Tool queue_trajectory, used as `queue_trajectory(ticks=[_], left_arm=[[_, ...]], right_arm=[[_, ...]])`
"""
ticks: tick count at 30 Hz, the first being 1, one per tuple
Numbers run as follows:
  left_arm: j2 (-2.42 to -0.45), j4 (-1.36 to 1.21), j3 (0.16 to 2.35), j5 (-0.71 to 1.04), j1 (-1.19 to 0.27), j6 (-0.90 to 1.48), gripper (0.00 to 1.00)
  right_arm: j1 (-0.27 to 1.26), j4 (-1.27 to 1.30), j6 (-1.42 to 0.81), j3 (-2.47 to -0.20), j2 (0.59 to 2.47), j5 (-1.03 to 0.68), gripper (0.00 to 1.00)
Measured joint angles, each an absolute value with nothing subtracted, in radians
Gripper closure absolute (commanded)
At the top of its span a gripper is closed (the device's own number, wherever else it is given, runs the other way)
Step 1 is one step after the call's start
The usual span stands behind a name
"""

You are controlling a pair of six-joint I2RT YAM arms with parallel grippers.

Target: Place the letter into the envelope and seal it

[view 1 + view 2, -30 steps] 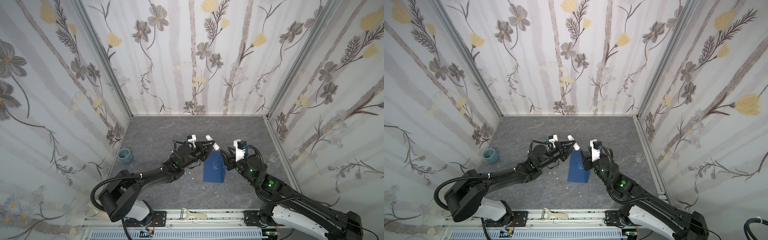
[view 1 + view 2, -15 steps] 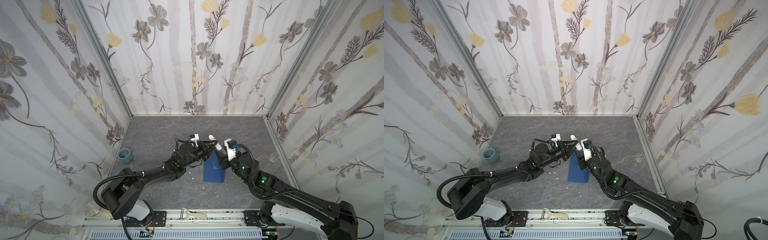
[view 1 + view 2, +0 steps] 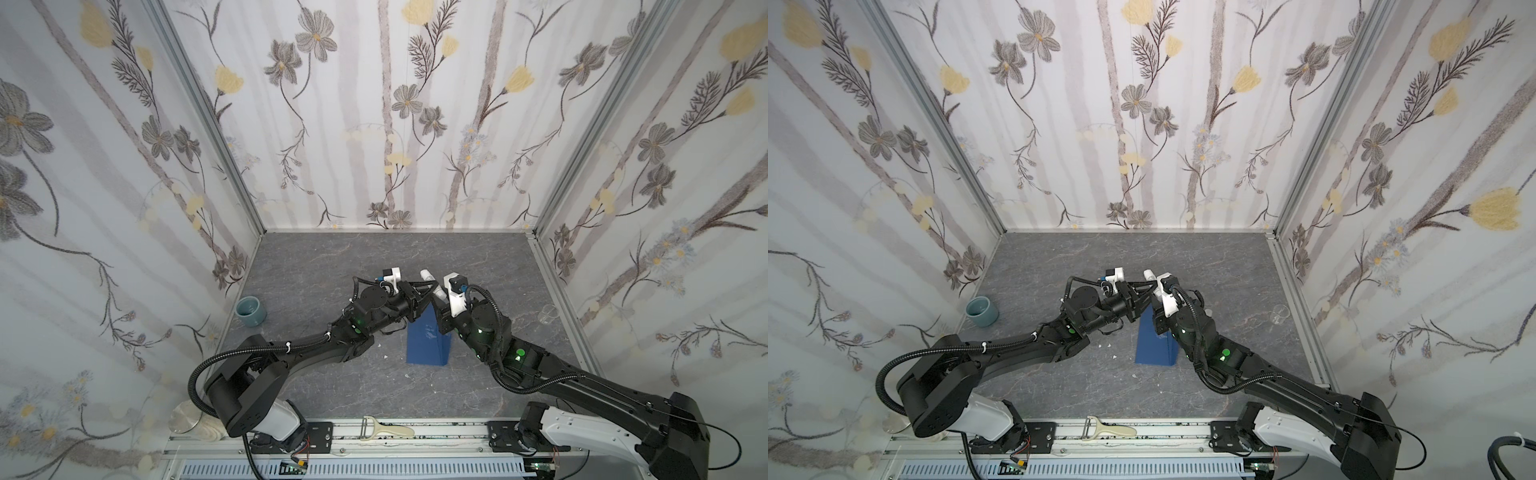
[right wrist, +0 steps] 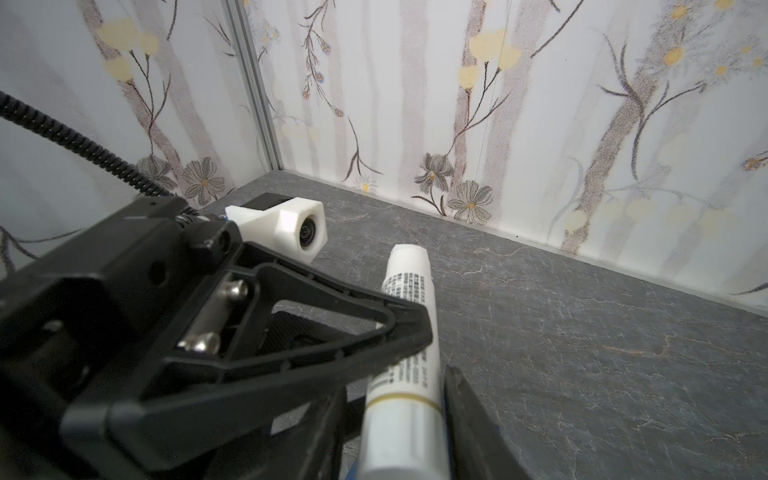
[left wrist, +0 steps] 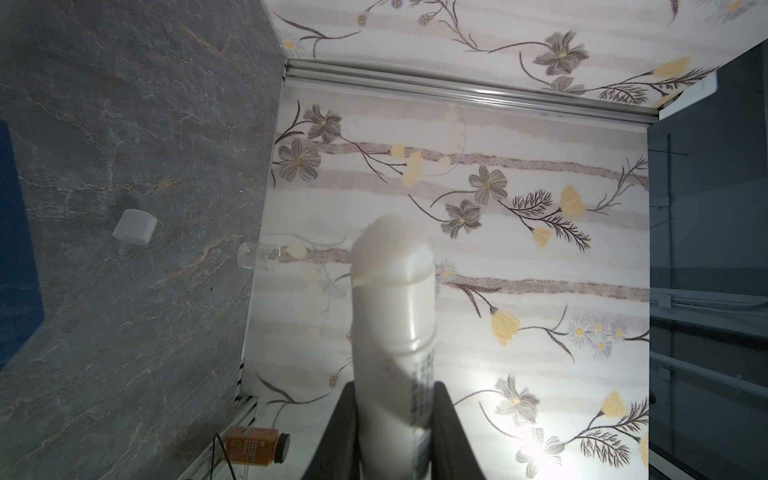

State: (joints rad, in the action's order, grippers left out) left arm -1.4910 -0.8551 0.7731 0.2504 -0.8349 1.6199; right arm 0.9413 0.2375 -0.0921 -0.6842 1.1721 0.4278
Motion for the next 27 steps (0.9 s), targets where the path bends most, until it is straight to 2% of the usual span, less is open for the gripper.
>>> queue_trajectory(ticks=[3,5,11,13,15,20,22,27], left_arm=[[-1.491,-0.856,0.773,0.242,-0.835,1.623,1.0],[-1.491,-0.855,0.773,0.236,-0.835,1.624,1.0],[-1.491,-0.854,0.773,0.228,-0.837,1.627,1.0],[-1.49,-0.855,0.772,0.223,-0.837,1.63,1.0],[-1.485,-0.858,0.766,0.22,-0.838,1.627,1.0],[-1.473,-0.868,0.759,0.218,-0.841,1.603,0.79],[-1.469,-0.871,0.759,0.218,-0.842,1.592,0.74],[-1.469,-0.883,0.76,0.234,-0.835,1.562,0.72]], right_arm=[[0.94,0.237,-0.089,-0.693,1.183,0.43,0.63],[0.941,0.236,-0.088,-0.698,1.19,0.434,0.66],[0.941,0.237,-0.093,-0.703,1.2,0.452,0.95],[0.941,0.237,-0.095,-0.705,1.2,0.451,1.0],[0.941,0.235,-0.102,-0.706,1.198,0.444,1.0],[0.94,0.225,-0.116,-0.704,1.175,0.414,1.0],[0.94,0.223,-0.123,-0.702,1.163,0.405,1.0],[0.939,0.217,-0.154,-0.694,1.136,0.379,1.0]])
